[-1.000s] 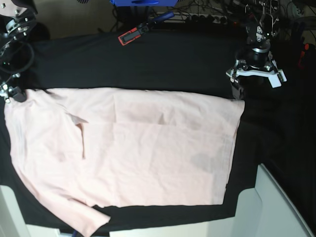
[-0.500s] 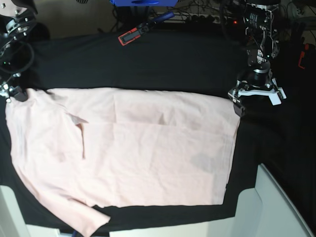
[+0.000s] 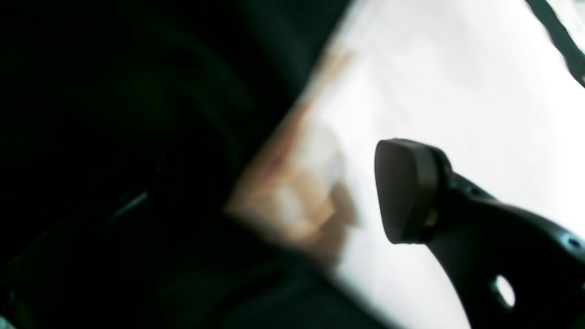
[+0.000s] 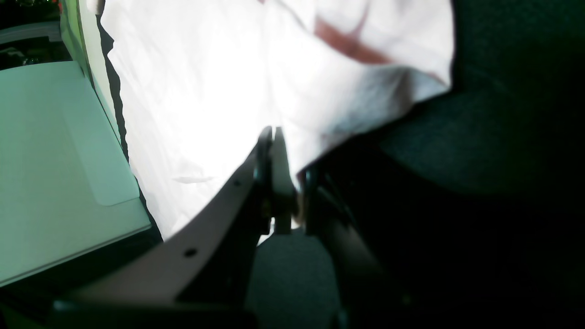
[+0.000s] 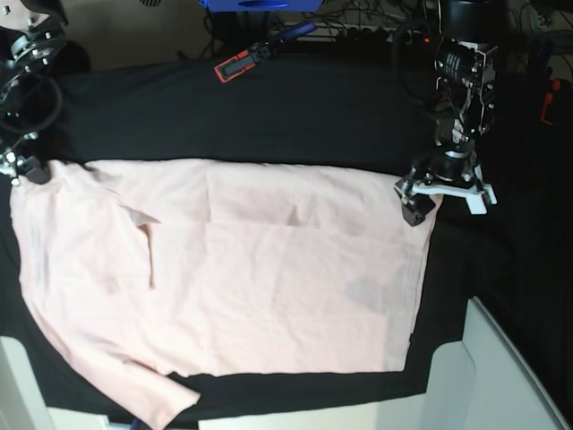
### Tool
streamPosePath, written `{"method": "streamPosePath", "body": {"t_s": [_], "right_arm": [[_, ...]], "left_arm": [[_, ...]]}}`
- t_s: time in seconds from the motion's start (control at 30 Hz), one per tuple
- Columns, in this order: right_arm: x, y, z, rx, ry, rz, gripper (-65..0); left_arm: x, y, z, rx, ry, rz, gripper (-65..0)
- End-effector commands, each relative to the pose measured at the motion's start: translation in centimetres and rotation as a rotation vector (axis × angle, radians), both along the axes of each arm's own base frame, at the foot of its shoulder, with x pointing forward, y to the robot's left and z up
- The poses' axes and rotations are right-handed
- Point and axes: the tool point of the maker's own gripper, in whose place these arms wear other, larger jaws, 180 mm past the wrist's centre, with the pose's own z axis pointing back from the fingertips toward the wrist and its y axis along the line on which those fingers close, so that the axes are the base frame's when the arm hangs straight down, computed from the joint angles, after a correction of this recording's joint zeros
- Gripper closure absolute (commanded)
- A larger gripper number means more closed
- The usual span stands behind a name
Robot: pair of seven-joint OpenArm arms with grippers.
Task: Fold the T-shirt properly
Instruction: 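Grasp the shoulder edge with both grippers and pull it taut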
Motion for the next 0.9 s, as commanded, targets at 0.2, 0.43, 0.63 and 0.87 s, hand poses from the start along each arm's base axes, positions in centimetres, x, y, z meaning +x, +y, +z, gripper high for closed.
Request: {"method": "streamPosePath", "body": {"t_s": [0.2, 0.43, 0.63, 0.87], "right_arm": [[0.8, -1.4, 1.2, -0.032, -0.035, -0.007, 0.0], [0.7, -1.4, 1.2, -0.032, -0.033, -0.007, 0.0], [0.1, -1.4, 0.9, -0.032, -0.021, -0.006, 0.0], [-0.5, -1.4, 0.6, -0.032, -0.009, -0.006, 0.0]], "left_arm": [[0.6, -2.5, 0.2, -0.056, -0.031, 0.003, -54.9], [-0.2, -2.9, -0.4, -0.067, -0.016, 0.01, -31.9], [-0.4, -2.8, -0.5, -0.067, -0.011, 0.014, -15.5], [-1.3, -2.5, -1.0, -0.065, 0.004, 0.024, 0.0]]}}
